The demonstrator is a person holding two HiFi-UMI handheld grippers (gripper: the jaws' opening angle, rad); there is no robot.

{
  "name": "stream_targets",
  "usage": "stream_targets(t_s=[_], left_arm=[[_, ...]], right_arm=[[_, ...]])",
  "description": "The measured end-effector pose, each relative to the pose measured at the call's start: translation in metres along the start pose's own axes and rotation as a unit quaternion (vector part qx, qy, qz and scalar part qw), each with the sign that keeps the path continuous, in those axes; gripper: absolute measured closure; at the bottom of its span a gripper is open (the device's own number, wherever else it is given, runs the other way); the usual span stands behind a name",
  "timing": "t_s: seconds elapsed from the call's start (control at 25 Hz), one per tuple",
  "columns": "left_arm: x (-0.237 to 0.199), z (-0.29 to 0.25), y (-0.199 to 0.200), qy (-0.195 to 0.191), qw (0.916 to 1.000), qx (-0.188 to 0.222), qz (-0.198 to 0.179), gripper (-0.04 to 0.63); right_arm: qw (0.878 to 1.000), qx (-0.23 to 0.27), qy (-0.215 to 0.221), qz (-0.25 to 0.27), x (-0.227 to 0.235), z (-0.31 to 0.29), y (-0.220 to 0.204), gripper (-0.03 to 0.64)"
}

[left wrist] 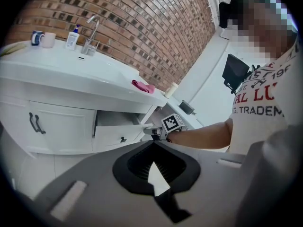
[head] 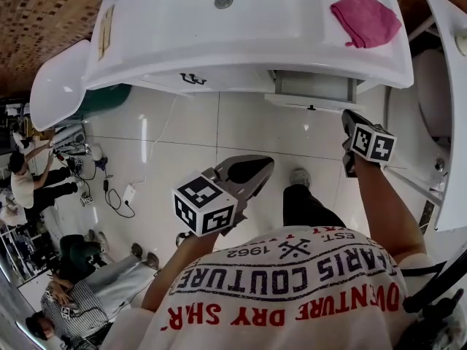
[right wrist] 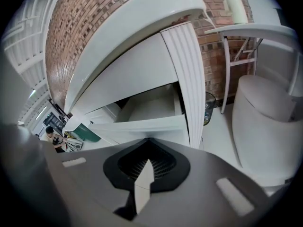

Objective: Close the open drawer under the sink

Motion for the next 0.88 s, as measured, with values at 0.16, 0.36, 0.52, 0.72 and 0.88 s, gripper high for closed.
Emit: stream_targets(t_s=[0.16,0.36,0.52,0.72,0.88], left_arm=[[-0.013,0.007,0.003,0.015,0.9999,0.004,0.006,0.611],[-0.018,0.015,0.003,0.028,0.9996,0.003,0.01,0.611],[-0.018,0.017,-0.001,0.033,0.9994,0.001,0.01,0.611],[-0.018,0.019,-0.006,0.034,0.9994,0.0,0.007,0.611],[-0.012,0.021,-0.008,0.031,0.9995,0.007,0.004,0.611]], right_arm=[[1.0,0.018,-0.005,0.002,0.0,-0.017,0.034,0.611],[0.999,0.034,-0.002,-0.013,-0.001,-0.031,0.063,0.611],[0.999,0.036,-0.006,-0.015,0.0,-0.039,0.079,0.611],[0.999,0.035,-0.002,-0.001,0.001,-0.042,0.079,0.609],[0.999,0.032,0.019,0.033,-0.015,-0.029,0.075,0.609]])
Point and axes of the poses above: the fingertips, and each gripper's own axes: z backward along the fingers, x to its right, y out of its top, the point moved 2 cm from there along z, backward along the fingers, and after that the axes turned 9 degrees about -z, right-handed, at the moved point
